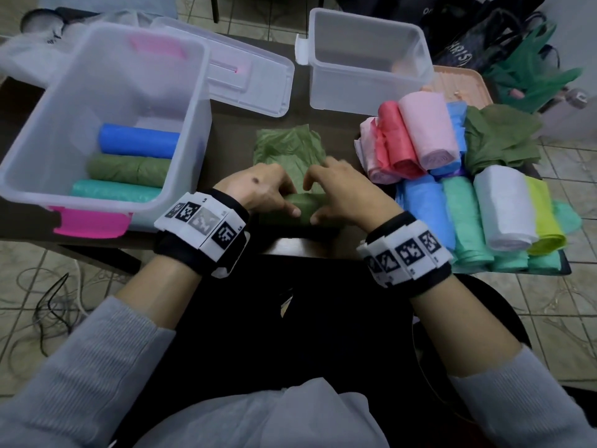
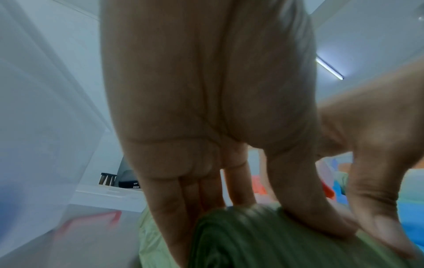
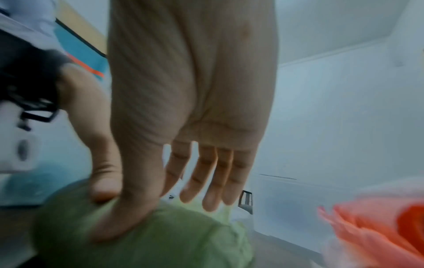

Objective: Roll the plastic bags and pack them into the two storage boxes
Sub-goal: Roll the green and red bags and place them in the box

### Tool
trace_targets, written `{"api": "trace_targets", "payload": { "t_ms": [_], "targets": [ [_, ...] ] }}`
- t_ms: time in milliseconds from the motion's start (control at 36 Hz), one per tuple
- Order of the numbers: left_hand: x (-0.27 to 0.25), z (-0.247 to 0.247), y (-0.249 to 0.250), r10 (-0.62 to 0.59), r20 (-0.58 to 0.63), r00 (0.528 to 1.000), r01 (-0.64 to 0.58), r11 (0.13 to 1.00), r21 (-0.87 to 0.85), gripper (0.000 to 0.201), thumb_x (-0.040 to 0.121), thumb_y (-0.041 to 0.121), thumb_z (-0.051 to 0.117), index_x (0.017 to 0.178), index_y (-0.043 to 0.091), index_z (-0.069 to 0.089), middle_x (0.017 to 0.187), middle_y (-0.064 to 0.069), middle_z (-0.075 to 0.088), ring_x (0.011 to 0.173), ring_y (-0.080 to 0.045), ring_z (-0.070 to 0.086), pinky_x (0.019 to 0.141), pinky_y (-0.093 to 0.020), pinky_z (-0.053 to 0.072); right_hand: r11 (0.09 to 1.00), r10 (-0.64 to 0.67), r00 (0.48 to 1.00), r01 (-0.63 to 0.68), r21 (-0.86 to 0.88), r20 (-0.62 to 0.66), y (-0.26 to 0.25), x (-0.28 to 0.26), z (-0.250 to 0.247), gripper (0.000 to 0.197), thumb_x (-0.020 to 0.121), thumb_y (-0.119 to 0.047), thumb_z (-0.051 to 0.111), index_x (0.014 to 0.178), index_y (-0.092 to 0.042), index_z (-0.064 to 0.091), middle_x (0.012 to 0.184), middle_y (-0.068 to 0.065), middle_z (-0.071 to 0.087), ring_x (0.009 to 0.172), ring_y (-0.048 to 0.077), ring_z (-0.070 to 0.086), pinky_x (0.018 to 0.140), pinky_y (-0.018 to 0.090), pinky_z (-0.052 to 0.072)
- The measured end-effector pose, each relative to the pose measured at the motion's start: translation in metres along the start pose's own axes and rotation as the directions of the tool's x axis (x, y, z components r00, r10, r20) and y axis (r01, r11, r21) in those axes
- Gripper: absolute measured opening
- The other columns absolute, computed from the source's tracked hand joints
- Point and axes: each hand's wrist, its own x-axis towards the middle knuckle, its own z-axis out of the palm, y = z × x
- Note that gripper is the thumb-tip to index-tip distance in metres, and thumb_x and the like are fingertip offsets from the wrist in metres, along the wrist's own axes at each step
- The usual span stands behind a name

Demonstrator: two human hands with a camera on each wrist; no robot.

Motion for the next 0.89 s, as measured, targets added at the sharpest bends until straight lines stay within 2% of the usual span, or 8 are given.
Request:
{"api": "trace_targets", "payload": {
  "t_ms": [167, 222, 278, 361, 528, 639, 722, 889],
  "targets": [
    [0.009, -0.002, -0.001, -0.052, 0.042, 0.998, 0.051, 0.998, 0.035, 0.019, 0.087, 0.041, 0.062, 0.084, 0.023, 0.065, 0.090, -0.003, 0.067, 0.080, -0.018, 0.060, 0.081, -0.033, 0.049, 0.998, -0.015, 0.996, 0.009, -0.068, -0.092, -0.016, -0.010, 0.014, 0.033, 0.088, -0.010, 0.052, 0.121, -0.008, 0.049, 0.119, 0.013, 0.049, 0.111, 0.032, 0.047, 0.086, 0.041, 0.044],
    [0.011, -0.002, -0.002, -0.062, 0.059, 0.996, 0.061, 0.998, 0.014, 0.024, 0.089, 0.041, 0.058, 0.091, 0.019, 0.067, 0.098, -0.005, 0.068, 0.088, -0.021, 0.062, 0.088, -0.037, 0.049, 0.999, -0.017, 0.996, 0.013, -0.048, -0.088, -0.014, -0.011, 0.017, 0.038, 0.087, -0.012, 0.056, 0.123, -0.008, 0.048, 0.121, 0.012, 0.048, 0.113, 0.031, 0.048, 0.087, 0.040, 0.043],
    [0.013, -0.001, -0.003, -0.072, 0.052, 0.996, 0.073, 0.997, -0.015, 0.035, 0.090, 0.040, 0.056, 0.114, 0.016, 0.064, 0.114, -0.007, 0.066, 0.102, -0.023, 0.061, 0.097, -0.039, 0.046, 1.000, -0.015, 0.998, 0.014, -0.019, -0.062, -0.011, -0.010, 0.020, 0.047, 0.083, -0.017, 0.064, 0.126, -0.009, 0.047, 0.123, 0.011, 0.048, 0.115, 0.030, 0.047, 0.090, 0.041, 0.044],
    [0.013, 0.002, -0.003, -0.073, -0.076, 0.994, 0.068, 0.996, -0.064, 0.054, 0.088, 0.038, 0.062, 0.135, 0.016, 0.049, 0.134, -0.005, 0.054, 0.123, -0.021, 0.051, 0.104, -0.029, 0.037, 1.000, -0.023, 0.999, 0.023, -0.007, -0.033, -0.007, -0.008, 0.023, 0.064, 0.074, -0.022, 0.075, 0.129, -0.009, 0.045, 0.125, 0.010, 0.047, 0.117, 0.029, 0.046, 0.094, 0.043, 0.044],
    [0.007, 0.003, 0.000, 0.001, -0.336, 0.942, -0.022, 0.998, -0.058, 0.015, 0.082, 0.027, 0.071, 0.094, 0.019, 0.071, 0.090, -0.002, 0.064, 0.098, -0.021, 0.061, 0.082, -0.027, 0.047, 0.999, -0.033, 0.999, 0.032, -0.014, -0.037, -0.003, 0.002, 0.025, 0.079, 0.069, -0.028, 0.080, 0.135, -0.011, 0.042, 0.126, 0.010, 0.048, 0.117, 0.029, 0.046, 0.097, 0.041, 0.041],
    [0.001, 0.008, 0.003, 0.012, -0.356, 0.934, -0.020, 1.000, -0.018, 0.024, 0.087, 0.032, 0.065, 0.106, 0.018, 0.070, 0.107, -0.011, 0.068, 0.103, -0.028, 0.061, 0.090, -0.036, 0.049, 0.998, -0.025, 0.999, 0.023, -0.062, -0.029, -0.002, 0.011, 0.021, 0.067, 0.076, -0.028, 0.074, 0.133, -0.012, 0.044, 0.125, 0.010, 0.049, 0.119, 0.030, 0.046, 0.096, 0.038, 0.038],
    [-0.002, 0.010, -0.002, 0.022, -0.303, 0.953, -0.026, 1.000, -0.008, 0.050, 0.075, 0.039, 0.075, 0.119, 0.018, 0.061, 0.118, -0.007, 0.064, 0.110, -0.026, 0.059, 0.094, -0.037, 0.047, 0.999, -0.010, 1.000, 0.010, -0.038, -0.001, 0.000, 0.017, 0.018, 0.063, 0.077, -0.030, 0.072, 0.132, -0.013, 0.046, 0.124, 0.011, 0.050, 0.120, 0.030, 0.046, 0.098, 0.039, 0.037],
    [-0.010, 0.014, -0.009, 0.006, -0.245, 0.969, -0.001, 1.000, 0.021, 0.058, 0.057, 0.035, 0.087, 0.106, 0.023, 0.058, 0.109, -0.003, 0.063, 0.101, -0.023, 0.059, 0.086, -0.038, 0.050, 0.996, -0.002, 0.991, -0.009, 0.088, 0.131, 0.001, 0.019, 0.010, 0.054, 0.072, -0.033, 0.076, 0.120, -0.016, 0.058, 0.107, 0.005, 0.063, 0.095, 0.021, 0.058, 0.079, 0.027, 0.045]
  ]
}}
